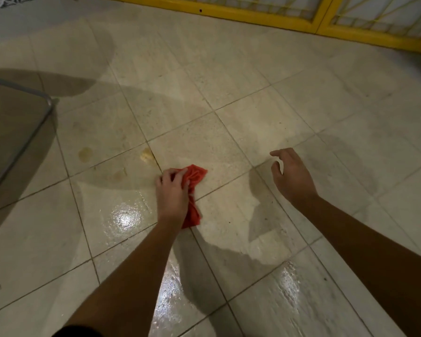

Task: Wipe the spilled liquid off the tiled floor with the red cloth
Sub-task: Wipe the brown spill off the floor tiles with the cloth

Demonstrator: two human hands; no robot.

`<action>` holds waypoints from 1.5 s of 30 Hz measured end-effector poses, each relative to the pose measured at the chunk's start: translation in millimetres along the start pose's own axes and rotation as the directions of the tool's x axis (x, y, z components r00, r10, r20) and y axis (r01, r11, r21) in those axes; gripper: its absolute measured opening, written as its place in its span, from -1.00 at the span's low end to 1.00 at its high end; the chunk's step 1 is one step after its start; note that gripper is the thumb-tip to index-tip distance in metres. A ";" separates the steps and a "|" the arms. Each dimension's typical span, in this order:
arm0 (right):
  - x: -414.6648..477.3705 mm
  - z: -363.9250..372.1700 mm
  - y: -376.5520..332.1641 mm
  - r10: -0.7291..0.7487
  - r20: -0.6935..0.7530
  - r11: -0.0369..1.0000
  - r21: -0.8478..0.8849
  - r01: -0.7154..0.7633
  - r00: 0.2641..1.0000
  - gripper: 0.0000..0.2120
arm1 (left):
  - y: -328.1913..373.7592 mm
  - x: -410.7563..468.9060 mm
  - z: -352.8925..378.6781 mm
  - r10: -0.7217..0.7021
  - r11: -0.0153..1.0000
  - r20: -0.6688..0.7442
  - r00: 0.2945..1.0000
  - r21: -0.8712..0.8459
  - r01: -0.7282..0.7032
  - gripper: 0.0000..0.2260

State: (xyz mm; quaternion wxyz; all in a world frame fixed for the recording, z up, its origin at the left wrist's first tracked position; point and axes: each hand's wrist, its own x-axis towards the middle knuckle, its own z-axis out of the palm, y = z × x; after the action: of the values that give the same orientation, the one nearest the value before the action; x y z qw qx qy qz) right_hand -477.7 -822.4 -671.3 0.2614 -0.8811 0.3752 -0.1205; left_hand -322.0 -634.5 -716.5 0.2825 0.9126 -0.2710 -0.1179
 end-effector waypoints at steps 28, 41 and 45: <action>35.3 52.6 -42.6 -0.206 0.181 0.971 -0.080 0.223 0.962 -0.73 | -6.8 -50.2 5.3 0.040 0.998 0.036 0.999 0.055 -0.042 -0.72; 56.6 87.1 -89.3 -0.389 0.106 0.911 -0.101 0.400 0.915 -0.75 | -59.1 17.5 -32.5 -0.171 0.982 -0.148 0.974 0.059 0.181 -0.75; 53.2 94.6 -100.0 -0.441 0.150 0.884 -0.097 0.457 0.885 -0.78 | -53.8 -12.4 -26.5 -0.149 0.988 -0.096 0.984 0.014 0.151 -0.75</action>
State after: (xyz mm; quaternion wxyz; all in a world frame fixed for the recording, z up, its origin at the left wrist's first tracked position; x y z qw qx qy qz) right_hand -342.6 -767.7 -694.3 0.1912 -0.9649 0.1508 -0.0982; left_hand -299.4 -578.3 -725.3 0.2759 0.9379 -0.1889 -0.0924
